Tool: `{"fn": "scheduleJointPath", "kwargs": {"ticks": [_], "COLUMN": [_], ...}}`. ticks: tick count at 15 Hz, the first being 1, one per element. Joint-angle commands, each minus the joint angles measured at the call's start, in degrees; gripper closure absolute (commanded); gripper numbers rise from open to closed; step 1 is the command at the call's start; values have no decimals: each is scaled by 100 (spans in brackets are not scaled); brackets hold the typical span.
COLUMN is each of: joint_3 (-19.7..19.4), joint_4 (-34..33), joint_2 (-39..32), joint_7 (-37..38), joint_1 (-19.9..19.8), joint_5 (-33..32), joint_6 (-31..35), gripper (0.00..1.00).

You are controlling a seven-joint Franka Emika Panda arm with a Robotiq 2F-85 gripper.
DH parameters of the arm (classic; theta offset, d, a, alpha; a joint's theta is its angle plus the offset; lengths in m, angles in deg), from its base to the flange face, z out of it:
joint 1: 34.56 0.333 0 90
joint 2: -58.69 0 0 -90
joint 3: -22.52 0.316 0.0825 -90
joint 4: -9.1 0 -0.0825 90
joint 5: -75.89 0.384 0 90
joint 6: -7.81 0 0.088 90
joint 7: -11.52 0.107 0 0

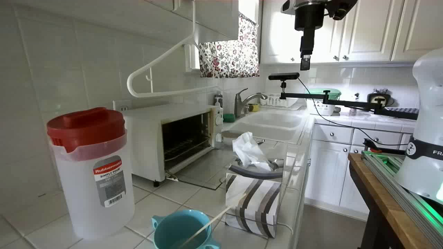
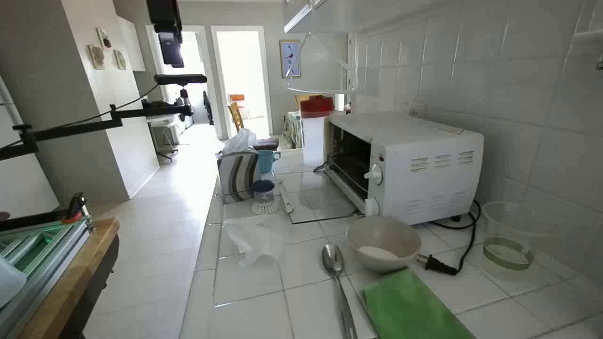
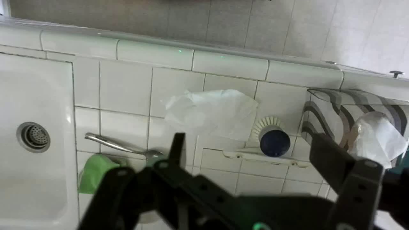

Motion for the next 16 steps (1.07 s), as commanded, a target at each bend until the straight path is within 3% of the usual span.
{"fn": "scheduleJointPath", "kwargs": {"ticks": [1,10,13,16], "joint_3": [25,25,-239,-652], "joint_4": [-11,-11,181,516], "joint_2": [-2,-2,123,210], "joint_7": [-13,-13,-555,-1017], "joint_1": [-28,-28,-58,-391], "joint_5": [16,16,-109,-610], "joint_6": [-13,-13,177,447], "gripper": [0,0,0,0]}}
